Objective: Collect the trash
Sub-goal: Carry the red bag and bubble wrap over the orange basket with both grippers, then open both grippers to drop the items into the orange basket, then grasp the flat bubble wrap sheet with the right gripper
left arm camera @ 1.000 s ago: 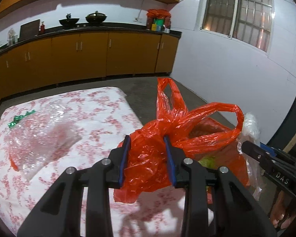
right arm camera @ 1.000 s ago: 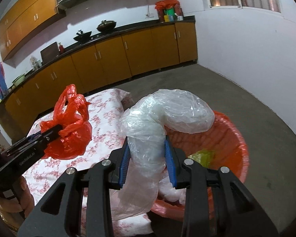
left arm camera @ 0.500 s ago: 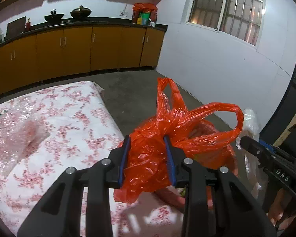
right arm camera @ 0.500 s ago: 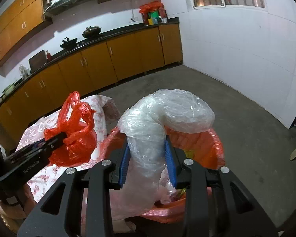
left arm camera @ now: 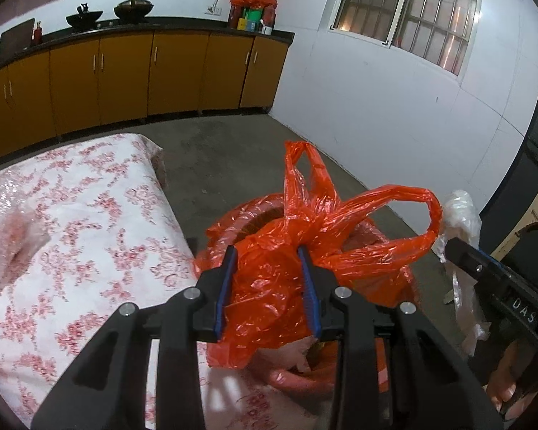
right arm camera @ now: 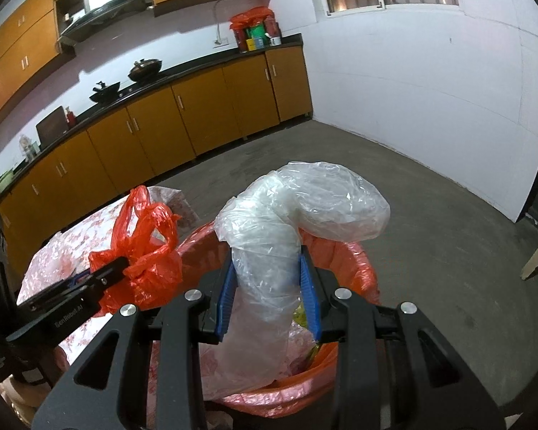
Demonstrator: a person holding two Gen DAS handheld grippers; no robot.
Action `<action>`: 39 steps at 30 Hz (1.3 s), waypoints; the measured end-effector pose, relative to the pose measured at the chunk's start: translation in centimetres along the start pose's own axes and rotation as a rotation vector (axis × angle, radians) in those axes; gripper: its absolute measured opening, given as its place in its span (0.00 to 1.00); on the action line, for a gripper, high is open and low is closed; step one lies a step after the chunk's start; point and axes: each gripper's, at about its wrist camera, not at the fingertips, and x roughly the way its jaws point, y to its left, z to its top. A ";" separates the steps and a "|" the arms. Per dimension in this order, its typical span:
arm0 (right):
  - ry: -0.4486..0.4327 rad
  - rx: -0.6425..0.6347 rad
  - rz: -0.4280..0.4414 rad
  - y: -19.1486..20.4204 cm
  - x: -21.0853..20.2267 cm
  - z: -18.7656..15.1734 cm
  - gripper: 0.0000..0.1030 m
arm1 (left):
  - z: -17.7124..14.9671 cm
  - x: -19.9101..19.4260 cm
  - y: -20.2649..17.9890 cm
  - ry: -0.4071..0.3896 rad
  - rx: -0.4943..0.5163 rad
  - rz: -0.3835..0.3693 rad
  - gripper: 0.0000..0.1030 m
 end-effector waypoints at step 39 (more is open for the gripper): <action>0.020 -0.131 0.134 8.4 1.0 0.7 0.54 | -2.4 -7.5 11.7 -0.109 -0.084 0.322 0.66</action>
